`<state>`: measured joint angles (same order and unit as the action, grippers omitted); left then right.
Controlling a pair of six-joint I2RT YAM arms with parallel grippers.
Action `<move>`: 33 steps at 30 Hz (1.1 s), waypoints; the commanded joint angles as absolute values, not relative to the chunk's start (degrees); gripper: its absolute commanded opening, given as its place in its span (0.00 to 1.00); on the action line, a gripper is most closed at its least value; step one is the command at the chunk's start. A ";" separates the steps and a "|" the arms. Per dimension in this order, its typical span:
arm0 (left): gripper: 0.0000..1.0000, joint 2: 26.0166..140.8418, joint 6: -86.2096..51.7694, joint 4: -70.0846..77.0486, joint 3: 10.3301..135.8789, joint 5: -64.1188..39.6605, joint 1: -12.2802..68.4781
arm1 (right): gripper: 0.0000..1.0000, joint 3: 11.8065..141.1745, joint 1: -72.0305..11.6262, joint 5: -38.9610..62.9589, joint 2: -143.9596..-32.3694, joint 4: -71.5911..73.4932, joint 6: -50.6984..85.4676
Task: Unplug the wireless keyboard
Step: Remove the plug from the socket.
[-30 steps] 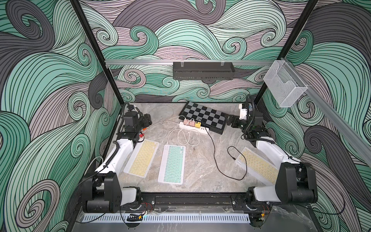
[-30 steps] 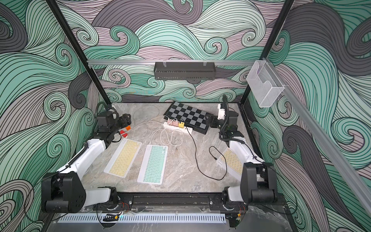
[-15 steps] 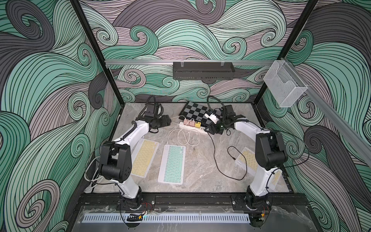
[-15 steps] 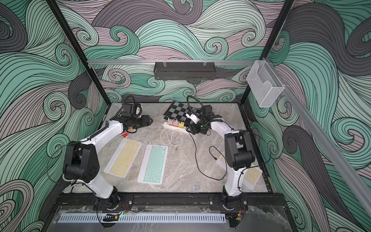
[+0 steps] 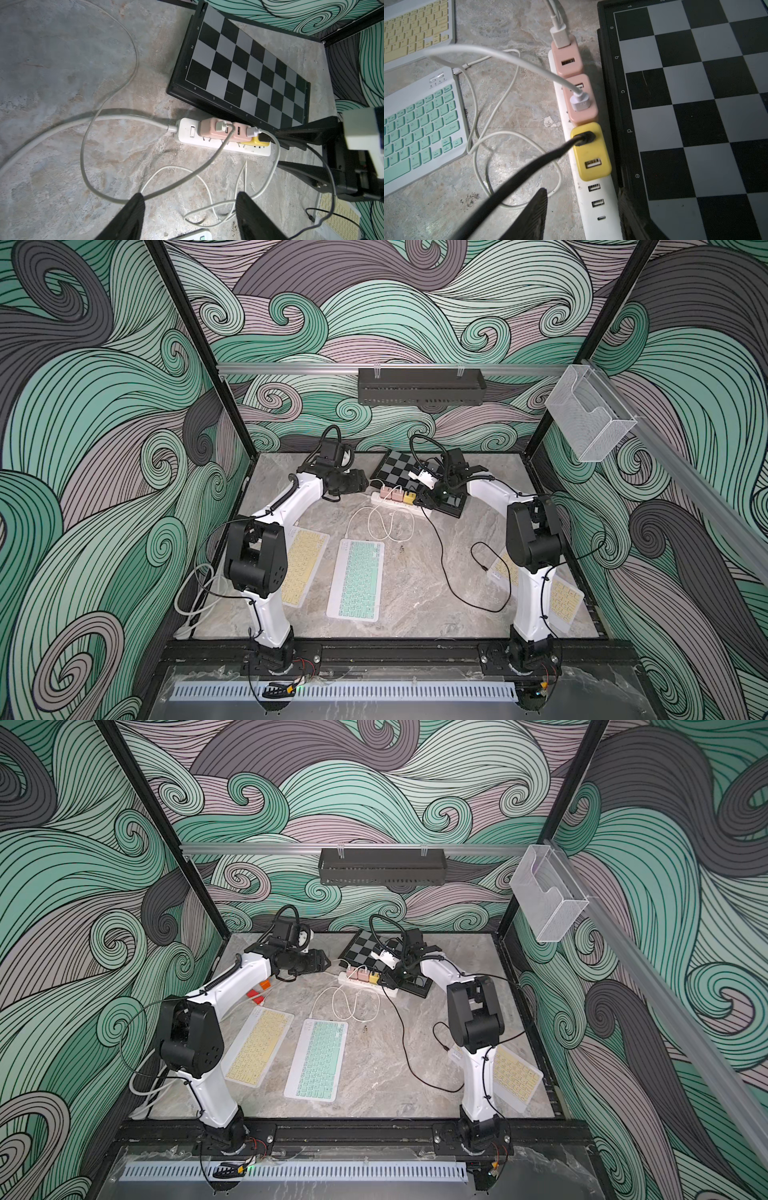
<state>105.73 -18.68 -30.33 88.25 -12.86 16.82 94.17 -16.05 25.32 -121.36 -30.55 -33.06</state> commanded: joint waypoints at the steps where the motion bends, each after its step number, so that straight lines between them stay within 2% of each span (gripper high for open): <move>1: 0.70 107.24 -15.84 -34.22 92.54 -11.03 18.15 | 0.56 96.27 -17.18 25.69 -123.02 -33.07 -35.85; 6: 0.69 108.94 -15.36 -35.51 94.74 -10.56 18.76 | 0.55 98.36 -19.24 24.96 -124.99 -33.06 -36.21; 12: 0.69 108.98 -13.54 -37.50 97.10 -8.92 19.08 | 0.40 101.28 -20.57 23.53 -127.68 -33.30 -35.99; 15: 0.70 109.91 -11.41 -36.04 97.55 -7.90 19.50 | 0.50 102.32 -20.91 23.25 -128.19 -33.13 -36.07; 18: 0.70 113.42 -10.08 -38.63 101.78 -6.72 20.34 | 0.51 103.79 -21.60 22.88 -128.92 -33.21 -36.01; 20: 0.70 116.20 -9.48 -42.34 106.16 -5.46 21.02 | 0.45 104.70 -21.95 22.65 -129.52 -33.62 -36.25; 25: 0.70 120.28 -10.59 -46.96 112.51 -4.88 22.70 | 0.22 104.93 -22.07 22.00 -129.98 -34.80 -38.10; 29: 0.70 122.38 -12.74 -46.16 113.60 -5.76 23.81 | 0.10 103.36 -22.10 21.94 -128.89 -34.72 -40.93; 32: 0.70 126.12 -12.23 -50.86 118.43 -4.42 24.54 | 0.00 102.54 -22.18 21.95 -128.32 -34.80 -42.57; 33: 0.70 127.39 -11.89 -53.13 120.08 -3.32 24.81 | 0.00 102.31 -22.21 22.19 -128.04 -34.76 -42.88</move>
<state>124.40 -12.25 -46.94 116.16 -5.43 24.03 103.88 -21.89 21.54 -128.68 -32.82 -38.44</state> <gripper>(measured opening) 0.701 0.277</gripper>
